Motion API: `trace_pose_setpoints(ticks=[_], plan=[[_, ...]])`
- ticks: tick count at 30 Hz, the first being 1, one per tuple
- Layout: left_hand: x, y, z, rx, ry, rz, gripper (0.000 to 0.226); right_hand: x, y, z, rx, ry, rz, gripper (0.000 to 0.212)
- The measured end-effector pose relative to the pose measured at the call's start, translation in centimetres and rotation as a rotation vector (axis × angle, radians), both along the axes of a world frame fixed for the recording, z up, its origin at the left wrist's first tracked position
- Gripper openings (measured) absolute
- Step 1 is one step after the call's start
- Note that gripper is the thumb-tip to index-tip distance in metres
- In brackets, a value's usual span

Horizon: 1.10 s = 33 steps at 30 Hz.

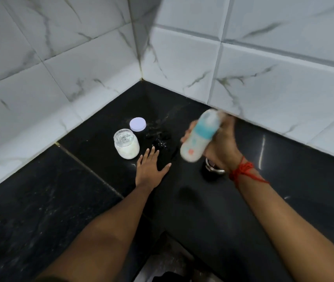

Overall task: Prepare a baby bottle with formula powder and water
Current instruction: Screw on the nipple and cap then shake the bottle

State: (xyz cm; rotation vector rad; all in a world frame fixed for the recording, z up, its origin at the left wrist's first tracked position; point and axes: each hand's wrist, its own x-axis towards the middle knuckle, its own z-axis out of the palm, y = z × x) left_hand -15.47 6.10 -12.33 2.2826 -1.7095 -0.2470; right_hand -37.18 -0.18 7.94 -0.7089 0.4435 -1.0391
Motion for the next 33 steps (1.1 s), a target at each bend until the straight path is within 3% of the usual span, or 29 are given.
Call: trace_pose_setpoints(ticks=[1, 4, 7, 10, 11, 14, 17, 20, 23, 25, 27, 29, 30, 31, 33], plan=[[0.0, 0.1, -0.1, 0.001, -0.003, -0.006, 0.085, -0.1, 0.9, -0.1, -0.055, 0.020, 0.062, 0.052], [-0.1, -0.1, -0.1, 0.003, 0.015, -0.001, 0.084, -0.8, 1.2, -1.5, 0.051, -0.302, -0.006, 0.041], [0.1, 0.1, -0.2, -0.009, -0.011, -0.002, 0.085, -0.3, 1.6, -1.8, 0.000, -0.034, 0.036, 0.060], [0.0, -0.2, -0.3, -0.003, 0.012, -0.001, 0.085, -0.7, 1.2, -1.5, 0.117, -0.246, -0.171, 0.067], [-0.1, -0.2, -0.1, 0.001, 0.019, 0.005, 0.085, -0.7, 1.1, -1.2, 0.117, -0.206, -0.185, 0.066], [0.1, 0.0, -0.1, -0.001, -0.012, -0.010, 0.085, 0.3, 1.9, -0.8, -0.030, 0.012, 0.050, 0.063], [-0.1, 0.0, -0.2, 0.000, 0.019, 0.003, 0.084, 0.0, 1.5, -0.8, 0.087, -0.134, -0.108, 0.060], [0.2, 0.0, 0.0, -0.010, 0.007, -0.003, 0.085, 0.3, 1.3, -0.8, -0.008, 0.061, 0.009, 0.055], [0.0, 0.0, -0.2, -0.005, 0.019, 0.005, 0.084, -0.6, 1.3, -1.3, 0.150, -0.096, -0.063, 0.044], [-0.1, 0.0, -0.1, -0.007, 0.021, 0.016, 0.084, -0.5, 0.6, -0.7, 0.023, -0.130, -0.054, 0.064], [0.0, 0.1, -0.1, -0.007, 0.004, 0.007, 0.084, -0.2, 1.0, -0.1, -0.095, -0.158, 0.131, 0.092], [0.0, -0.1, 0.0, -0.002, 0.018, 0.003, 0.084, -0.5, 2.0, 0.1, -0.085, -0.505, 0.388, 0.141], [-0.1, -0.1, 0.0, 0.001, 0.028, 0.004, 0.083, -0.5, 2.4, 0.7, -0.001, -0.602, 0.344, 0.138], [-0.2, 0.0, 0.0, -0.006, 0.027, 0.012, 0.083, 0.0, 1.0, -0.5, 0.093, -0.498, 0.220, 0.113], [-0.1, 0.0, -0.1, -0.020, 0.013, 0.008, 0.084, 0.8, 1.1, -0.4, 0.042, -0.282, 0.070, 0.071]])
